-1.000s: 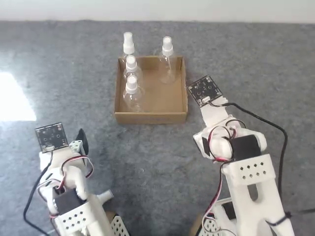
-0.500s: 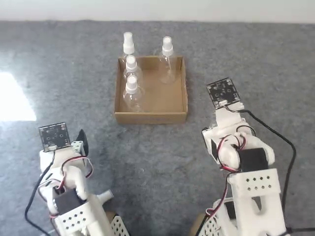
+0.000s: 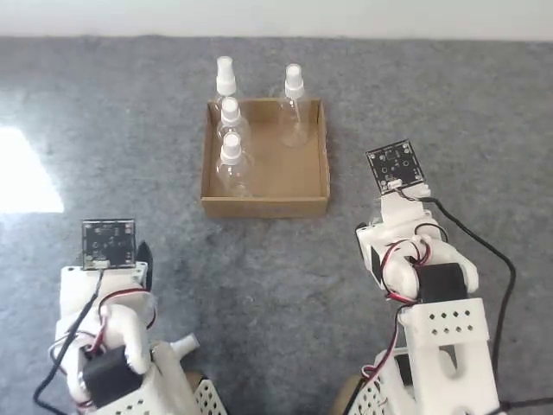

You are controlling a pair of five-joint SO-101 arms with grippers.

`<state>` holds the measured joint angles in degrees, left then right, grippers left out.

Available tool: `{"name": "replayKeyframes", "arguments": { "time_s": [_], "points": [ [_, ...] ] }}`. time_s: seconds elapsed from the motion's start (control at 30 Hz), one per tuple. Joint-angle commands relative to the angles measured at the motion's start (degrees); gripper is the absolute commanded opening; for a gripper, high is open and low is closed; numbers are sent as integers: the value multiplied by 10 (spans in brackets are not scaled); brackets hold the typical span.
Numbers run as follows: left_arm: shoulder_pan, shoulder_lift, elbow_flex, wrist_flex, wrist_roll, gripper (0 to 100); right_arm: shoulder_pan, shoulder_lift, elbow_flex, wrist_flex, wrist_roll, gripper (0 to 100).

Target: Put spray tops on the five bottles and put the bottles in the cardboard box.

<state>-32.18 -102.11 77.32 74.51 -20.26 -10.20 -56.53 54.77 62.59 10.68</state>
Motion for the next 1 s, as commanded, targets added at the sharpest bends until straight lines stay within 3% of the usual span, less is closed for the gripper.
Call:
{"name": "replayKeyframes", "arguments": {
  "time_s": [0.0,0.27,0.5,0.97],
  "points": [
    [3,3,-48,32,-52,250,22,-14,-8,-13,-7,91],
    [28,20,-72,74,-105,250,22,-9,1,-28,-7,91],
    [70,204,-133,95,-121,248,26,-9,2,-32,-26,91],
    [161,448,-170,126,-277,320,26,-9,2,-32,-26,91]
  ]
}}
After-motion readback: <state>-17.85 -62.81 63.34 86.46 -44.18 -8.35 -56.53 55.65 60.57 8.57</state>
